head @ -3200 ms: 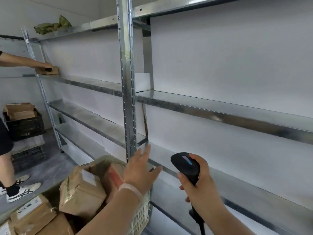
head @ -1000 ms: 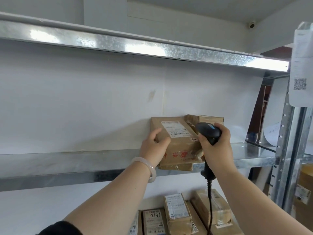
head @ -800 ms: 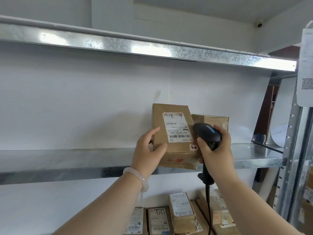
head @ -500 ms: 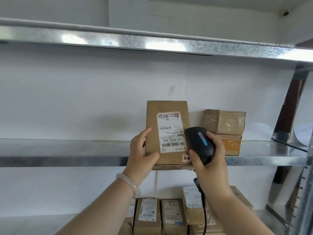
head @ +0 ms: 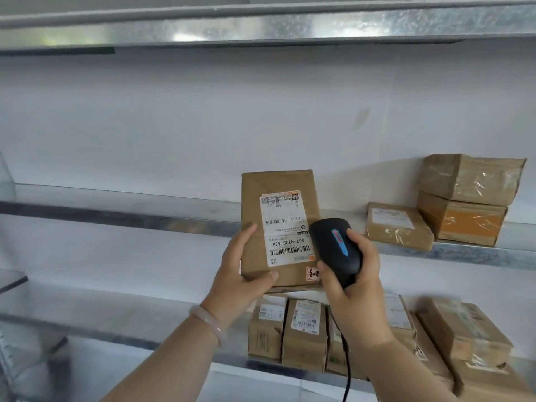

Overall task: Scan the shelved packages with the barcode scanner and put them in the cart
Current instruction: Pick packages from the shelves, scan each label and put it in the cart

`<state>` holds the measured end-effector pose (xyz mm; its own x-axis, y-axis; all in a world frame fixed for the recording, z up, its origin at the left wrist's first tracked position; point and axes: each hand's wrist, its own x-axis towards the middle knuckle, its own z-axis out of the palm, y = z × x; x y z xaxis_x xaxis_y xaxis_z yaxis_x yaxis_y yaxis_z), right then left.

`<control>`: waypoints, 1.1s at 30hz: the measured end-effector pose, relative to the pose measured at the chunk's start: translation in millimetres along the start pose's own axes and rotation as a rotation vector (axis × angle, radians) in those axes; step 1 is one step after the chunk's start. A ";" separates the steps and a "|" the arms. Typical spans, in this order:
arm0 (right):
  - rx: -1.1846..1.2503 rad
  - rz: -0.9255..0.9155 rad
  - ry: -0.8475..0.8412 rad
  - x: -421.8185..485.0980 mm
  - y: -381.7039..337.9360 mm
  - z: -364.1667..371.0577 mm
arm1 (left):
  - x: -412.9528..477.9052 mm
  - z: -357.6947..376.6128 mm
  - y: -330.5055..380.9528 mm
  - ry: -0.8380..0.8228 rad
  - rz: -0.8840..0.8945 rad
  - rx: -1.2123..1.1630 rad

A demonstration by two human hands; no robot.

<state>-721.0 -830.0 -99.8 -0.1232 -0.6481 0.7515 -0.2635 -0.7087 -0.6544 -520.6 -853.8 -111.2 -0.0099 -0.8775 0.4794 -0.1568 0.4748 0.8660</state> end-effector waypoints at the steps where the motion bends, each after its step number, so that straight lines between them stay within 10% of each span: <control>1: 0.015 0.011 -0.019 -2.4 0.0 5.1 | -4.6 -5.4 -1.9 0.017 -0.005 0.007; 33: 0.023 0.254 -0.652 -113.2 -87.8 192.5 | -147.7 -227.9 -63.4 0.571 -0.106 0.330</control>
<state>-499.8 -748.1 -143.4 0.4226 -0.8246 0.3762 -0.2816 -0.5139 -0.8103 -284.1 -739.1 -204.6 0.5321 -0.7023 0.4729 -0.4233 0.2630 0.8670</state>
